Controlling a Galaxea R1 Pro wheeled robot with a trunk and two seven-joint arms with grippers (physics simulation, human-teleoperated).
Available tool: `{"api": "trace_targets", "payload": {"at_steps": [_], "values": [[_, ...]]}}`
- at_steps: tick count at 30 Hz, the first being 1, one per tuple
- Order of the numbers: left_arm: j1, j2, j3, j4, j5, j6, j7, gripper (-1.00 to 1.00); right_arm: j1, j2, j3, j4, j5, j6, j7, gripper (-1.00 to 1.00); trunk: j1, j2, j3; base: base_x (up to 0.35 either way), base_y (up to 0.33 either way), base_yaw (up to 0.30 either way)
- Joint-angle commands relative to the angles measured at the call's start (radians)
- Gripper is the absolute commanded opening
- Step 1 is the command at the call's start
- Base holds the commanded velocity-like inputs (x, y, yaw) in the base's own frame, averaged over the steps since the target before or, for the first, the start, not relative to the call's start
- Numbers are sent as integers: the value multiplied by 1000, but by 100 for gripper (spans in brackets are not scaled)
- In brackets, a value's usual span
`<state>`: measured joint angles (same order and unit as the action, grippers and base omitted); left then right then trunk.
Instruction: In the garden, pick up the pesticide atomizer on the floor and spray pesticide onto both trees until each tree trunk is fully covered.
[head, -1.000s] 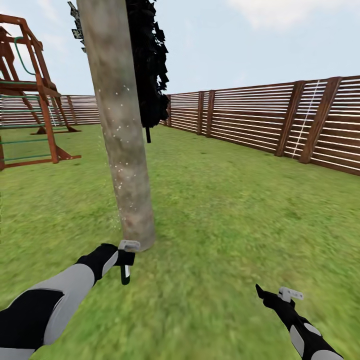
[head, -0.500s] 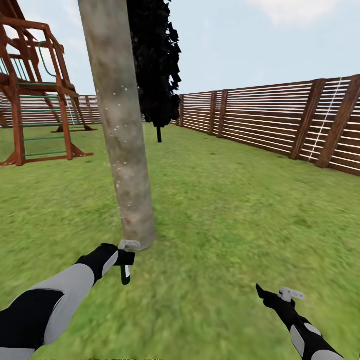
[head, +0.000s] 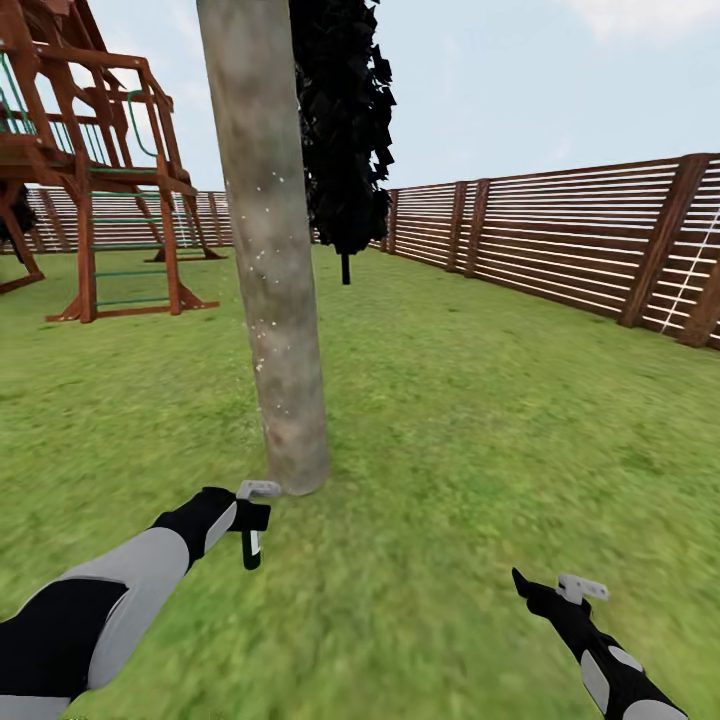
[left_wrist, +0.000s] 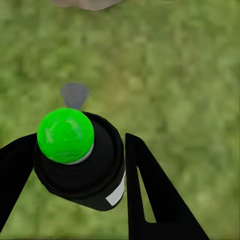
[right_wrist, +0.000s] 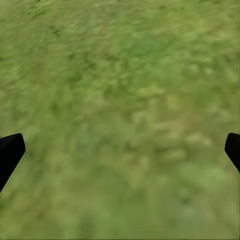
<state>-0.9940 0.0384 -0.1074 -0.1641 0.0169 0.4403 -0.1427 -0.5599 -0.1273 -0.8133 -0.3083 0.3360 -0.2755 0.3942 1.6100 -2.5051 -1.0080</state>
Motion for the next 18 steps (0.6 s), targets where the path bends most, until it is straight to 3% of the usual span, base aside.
{"api": "trace_targets", "payload": {"at_steps": [1,10,18], "values": [[0,0,0,0,0,0,0,-100,0,0,0,0,0,0,0,100,0,0,0,177,-167,84],[0,-2,0,0,0,0,0,-100,0,0,0,0,0,0,0,100,0,0,0,182,-267,16],[0,-2,0,0,0,0,0,-100,0,0,0,0,0,0,0,100,0,0,0,135,-306,227]]}}
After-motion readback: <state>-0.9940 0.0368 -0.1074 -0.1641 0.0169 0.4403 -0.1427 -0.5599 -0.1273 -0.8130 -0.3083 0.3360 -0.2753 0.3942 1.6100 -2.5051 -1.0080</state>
